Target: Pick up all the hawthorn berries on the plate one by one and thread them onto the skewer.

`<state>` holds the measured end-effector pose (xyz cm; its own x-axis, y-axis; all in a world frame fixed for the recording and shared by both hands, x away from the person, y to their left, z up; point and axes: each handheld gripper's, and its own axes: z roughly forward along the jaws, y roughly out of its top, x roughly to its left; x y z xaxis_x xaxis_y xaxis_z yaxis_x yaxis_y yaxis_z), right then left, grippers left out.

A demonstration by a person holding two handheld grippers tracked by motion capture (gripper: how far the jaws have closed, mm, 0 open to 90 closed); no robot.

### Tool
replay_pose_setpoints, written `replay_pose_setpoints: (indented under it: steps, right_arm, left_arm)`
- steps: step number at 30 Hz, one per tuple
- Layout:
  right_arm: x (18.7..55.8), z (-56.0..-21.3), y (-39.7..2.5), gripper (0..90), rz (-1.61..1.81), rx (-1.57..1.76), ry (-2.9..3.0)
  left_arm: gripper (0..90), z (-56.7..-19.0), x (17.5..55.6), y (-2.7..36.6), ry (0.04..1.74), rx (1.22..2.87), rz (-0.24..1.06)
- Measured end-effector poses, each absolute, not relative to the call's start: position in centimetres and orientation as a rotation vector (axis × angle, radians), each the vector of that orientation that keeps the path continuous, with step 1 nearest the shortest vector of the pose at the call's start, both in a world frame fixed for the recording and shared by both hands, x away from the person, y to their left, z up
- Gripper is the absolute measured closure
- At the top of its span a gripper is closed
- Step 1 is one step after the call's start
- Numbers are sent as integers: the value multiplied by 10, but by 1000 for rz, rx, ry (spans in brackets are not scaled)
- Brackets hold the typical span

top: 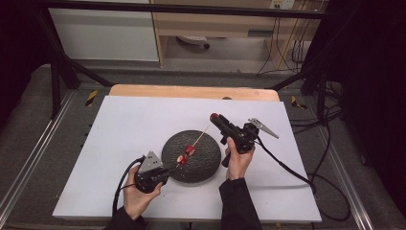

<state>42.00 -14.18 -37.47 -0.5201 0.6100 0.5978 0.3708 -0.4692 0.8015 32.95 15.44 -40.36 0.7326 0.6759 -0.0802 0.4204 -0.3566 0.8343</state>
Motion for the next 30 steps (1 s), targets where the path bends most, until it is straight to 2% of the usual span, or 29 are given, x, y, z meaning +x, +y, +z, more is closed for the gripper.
replay_pose_setpoints:
  steps: [30]
  right_arm:
    - [420, -382, -138, 628, 2203, 1453, 1391]
  left_arm:
    - [885, -402, 330, 136, 862, 1939, 347]
